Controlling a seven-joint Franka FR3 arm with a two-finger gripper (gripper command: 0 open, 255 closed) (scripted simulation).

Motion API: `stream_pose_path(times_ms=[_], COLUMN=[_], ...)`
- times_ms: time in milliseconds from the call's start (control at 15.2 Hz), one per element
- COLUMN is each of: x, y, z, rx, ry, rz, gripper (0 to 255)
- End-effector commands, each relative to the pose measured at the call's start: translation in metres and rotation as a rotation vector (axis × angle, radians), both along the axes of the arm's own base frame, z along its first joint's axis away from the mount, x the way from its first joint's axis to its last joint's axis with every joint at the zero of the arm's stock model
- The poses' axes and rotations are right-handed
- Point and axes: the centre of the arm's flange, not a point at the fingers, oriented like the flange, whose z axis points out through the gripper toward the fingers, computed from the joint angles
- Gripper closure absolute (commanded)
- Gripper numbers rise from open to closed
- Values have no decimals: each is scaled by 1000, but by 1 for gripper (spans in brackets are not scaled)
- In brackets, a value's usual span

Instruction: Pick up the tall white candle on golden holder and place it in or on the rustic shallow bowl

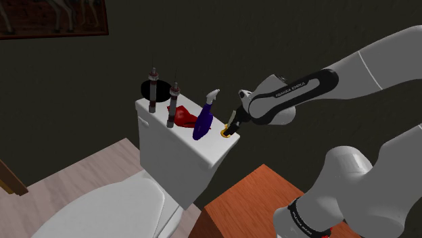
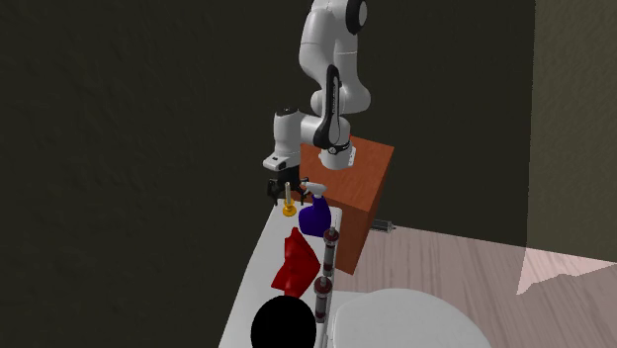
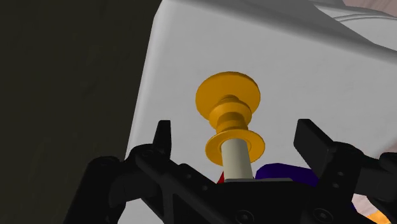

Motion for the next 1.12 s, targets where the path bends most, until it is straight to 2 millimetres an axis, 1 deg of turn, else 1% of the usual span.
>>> stream_pose_path(times_ms=[0, 264, 330, 924, 1056], x=[0, 0, 0, 0, 0], y=[0, 0, 0, 0, 0], z=[-1, -1, -1, -1, 9], rx=[0, 0, 0, 0, 0], ry=[0, 0, 0, 0, 0], rz=[0, 0, 0, 0, 0], gripper=[0, 0, 255, 255, 255])
